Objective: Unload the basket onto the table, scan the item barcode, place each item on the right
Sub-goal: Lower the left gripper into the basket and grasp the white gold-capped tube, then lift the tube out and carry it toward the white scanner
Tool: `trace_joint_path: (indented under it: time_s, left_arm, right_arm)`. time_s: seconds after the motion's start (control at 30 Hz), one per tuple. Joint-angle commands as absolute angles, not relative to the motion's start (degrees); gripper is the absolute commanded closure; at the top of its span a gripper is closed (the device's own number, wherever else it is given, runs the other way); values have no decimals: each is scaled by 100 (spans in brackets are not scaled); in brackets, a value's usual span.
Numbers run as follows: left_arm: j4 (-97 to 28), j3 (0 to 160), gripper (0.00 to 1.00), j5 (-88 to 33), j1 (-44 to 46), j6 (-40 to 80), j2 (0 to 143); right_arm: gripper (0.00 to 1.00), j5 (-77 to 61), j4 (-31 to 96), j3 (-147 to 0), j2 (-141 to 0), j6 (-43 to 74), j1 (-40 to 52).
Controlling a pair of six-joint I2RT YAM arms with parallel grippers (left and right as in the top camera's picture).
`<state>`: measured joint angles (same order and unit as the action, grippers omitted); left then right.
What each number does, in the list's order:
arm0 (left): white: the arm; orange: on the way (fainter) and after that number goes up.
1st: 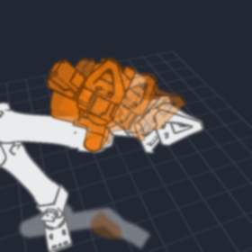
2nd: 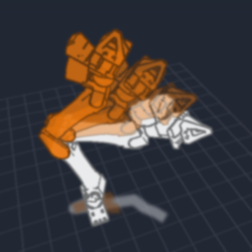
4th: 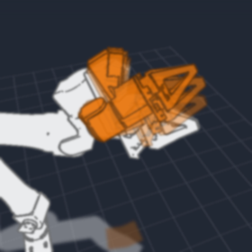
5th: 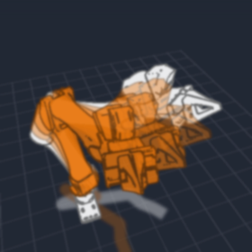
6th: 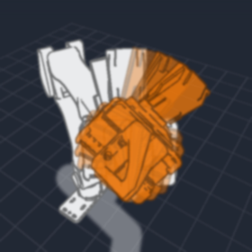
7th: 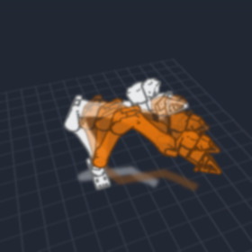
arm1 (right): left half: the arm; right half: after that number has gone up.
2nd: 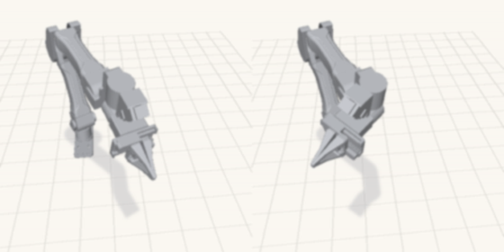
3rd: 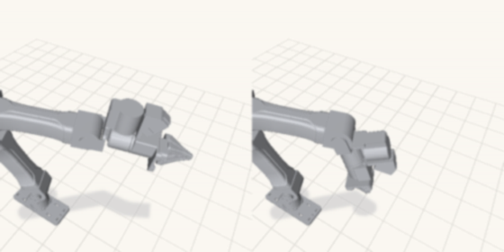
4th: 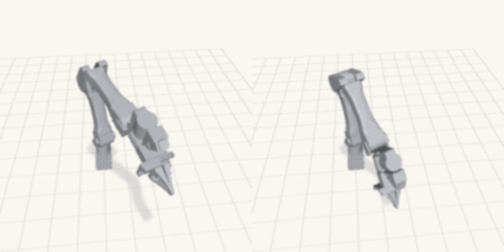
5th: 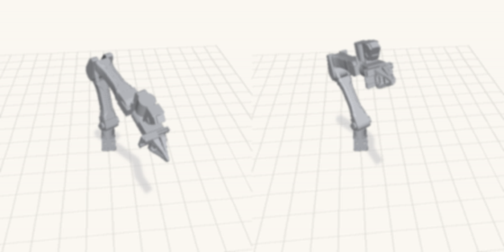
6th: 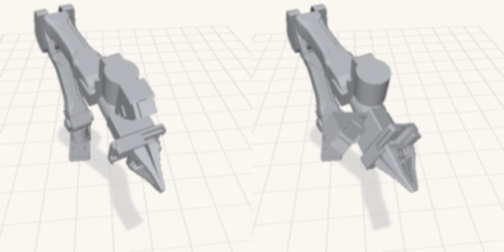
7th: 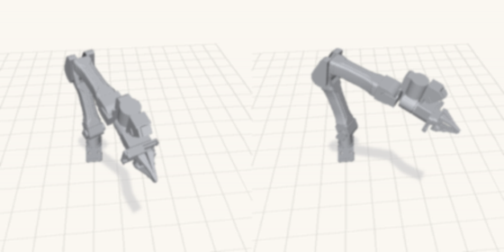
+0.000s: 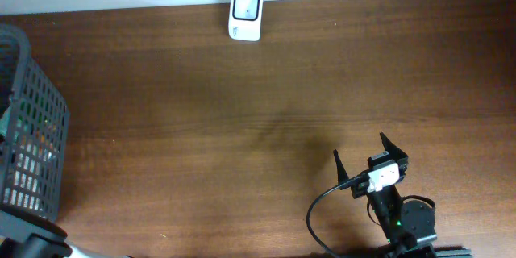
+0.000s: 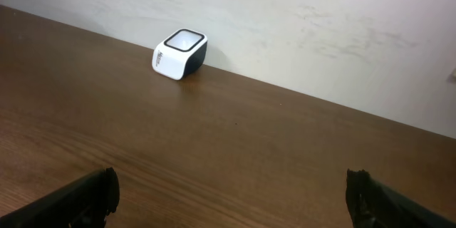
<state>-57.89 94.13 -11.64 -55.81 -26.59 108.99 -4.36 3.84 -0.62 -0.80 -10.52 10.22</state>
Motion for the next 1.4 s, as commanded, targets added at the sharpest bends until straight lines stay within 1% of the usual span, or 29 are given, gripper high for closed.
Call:
trace_joint_path:
  time_s: [0.0, 0.23, 0.3, 0.4, 0.5, 0.7, 0.77, 0.8, 0.83, 0.87, 1.0, 1.2, 1.37]
  left_arm:
    - [-5686, 9190, 4, -1269, -5424, -3055, 10995]
    - [-5651, 9185, 10, -1227, -5389, -3052, 11260]
    - [-5710, 9183, 13, -1225, -5369, -3055, 11463]
    - [-5734, 9181, 25, -1225, -5367, -3052, 11646]
    - [-5710, 9181, 31, -1225, -5367, -3052, 11771]
    - [-5717, 9181, 39, -1227, -5363, -3050, 11992]
    - [-5774, 9181, 47, -1225, -5363, -3050, 12112]
    - [-5793, 9181, 54, -1225, -5363, -3050, 12173]
    - [-5795, 9181, 62, -1225, -5363, -3048, 12193]
    - [-5791, 9181, 72, -1225, -5363, -3048, 12193]
    - [-5776, 9188, 99, -1225, -5365, -3048, 12193]
    - [-6060, 9662, 100, -1227, -5363, -2720, 12191]
    - [-6978, 10993, 100, -1343, -5339, -2571, 12180]
  right_arm:
    - [2, -425, 410, -32, -36, -1048, 1059]
    - [2, -425, 410, -32, -36, -1048, 1059]
    - [2, -427, 410, -32, -36, -1048, 1059]
    - [2, -425, 410, -32, -36, -1048, 1059]
    - [2, -427, 410, -32, -36, -1048, 1059]
    - [2, -425, 410, -32, -36, -1048, 1059]
    - [2, -427, 410, -32, -36, -1048, 1059]
    - [2, -427, 410, -32, -36, -1048, 1059]
    - [1, -427, 410, -32, -36, -1048, 1059]
    - [2, -427, 410, -32, -36, -1048, 1059]
    - [2, -427, 410, -32, -36, -1048, 1059]
    - [2, -427, 410, -32, -36, -1048, 1059]
    - [2, -425, 410, -32, -36, -1048, 1059]
